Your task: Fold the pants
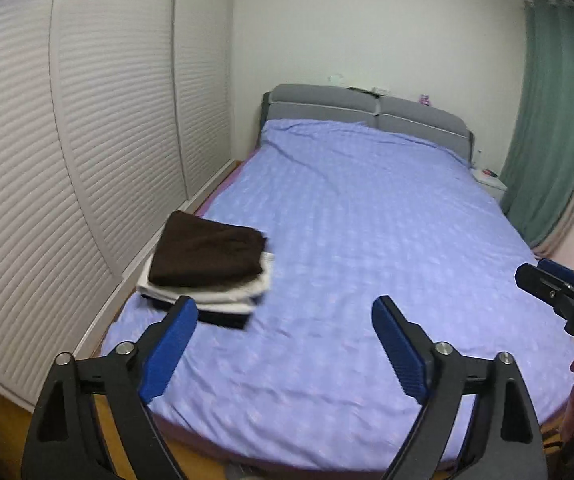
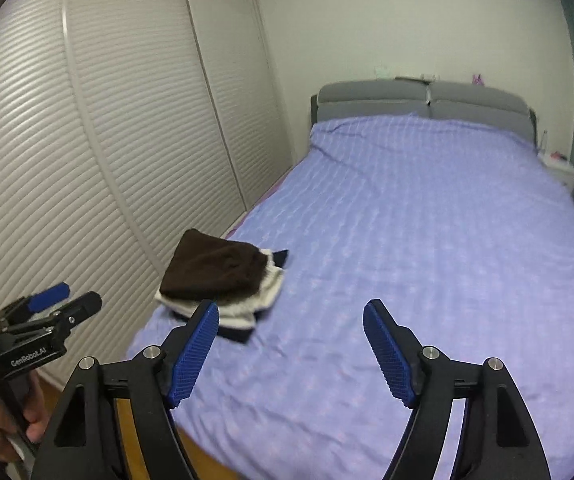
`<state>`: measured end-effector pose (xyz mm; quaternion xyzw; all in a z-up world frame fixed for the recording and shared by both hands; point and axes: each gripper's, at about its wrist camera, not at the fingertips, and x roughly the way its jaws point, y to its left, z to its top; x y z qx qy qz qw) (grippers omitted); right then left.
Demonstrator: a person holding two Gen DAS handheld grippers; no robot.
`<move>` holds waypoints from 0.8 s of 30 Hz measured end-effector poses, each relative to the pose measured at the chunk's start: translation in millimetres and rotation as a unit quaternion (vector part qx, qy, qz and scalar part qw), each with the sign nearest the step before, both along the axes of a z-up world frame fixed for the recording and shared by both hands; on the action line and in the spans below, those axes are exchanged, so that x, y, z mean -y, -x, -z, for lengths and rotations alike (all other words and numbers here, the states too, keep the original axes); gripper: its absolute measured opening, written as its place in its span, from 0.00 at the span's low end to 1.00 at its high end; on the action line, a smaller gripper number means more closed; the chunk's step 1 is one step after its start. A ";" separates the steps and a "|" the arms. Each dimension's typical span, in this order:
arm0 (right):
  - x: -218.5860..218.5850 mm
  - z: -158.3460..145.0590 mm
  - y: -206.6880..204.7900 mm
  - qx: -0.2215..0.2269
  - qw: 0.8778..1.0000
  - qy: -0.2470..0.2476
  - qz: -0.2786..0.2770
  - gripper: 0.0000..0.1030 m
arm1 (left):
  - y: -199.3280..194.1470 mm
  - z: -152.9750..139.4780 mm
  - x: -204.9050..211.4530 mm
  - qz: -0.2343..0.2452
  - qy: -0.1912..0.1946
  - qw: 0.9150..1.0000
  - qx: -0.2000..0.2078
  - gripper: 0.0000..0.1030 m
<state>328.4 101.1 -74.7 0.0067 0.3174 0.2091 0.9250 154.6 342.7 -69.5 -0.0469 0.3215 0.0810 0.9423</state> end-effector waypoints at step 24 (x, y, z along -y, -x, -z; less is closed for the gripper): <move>189.6 -102.5 240.0 0.071 0.977 0.056 0.196 0.94 | 160.9 -77.6 170.4 0.071 -0.016 0.997 0.005 1.00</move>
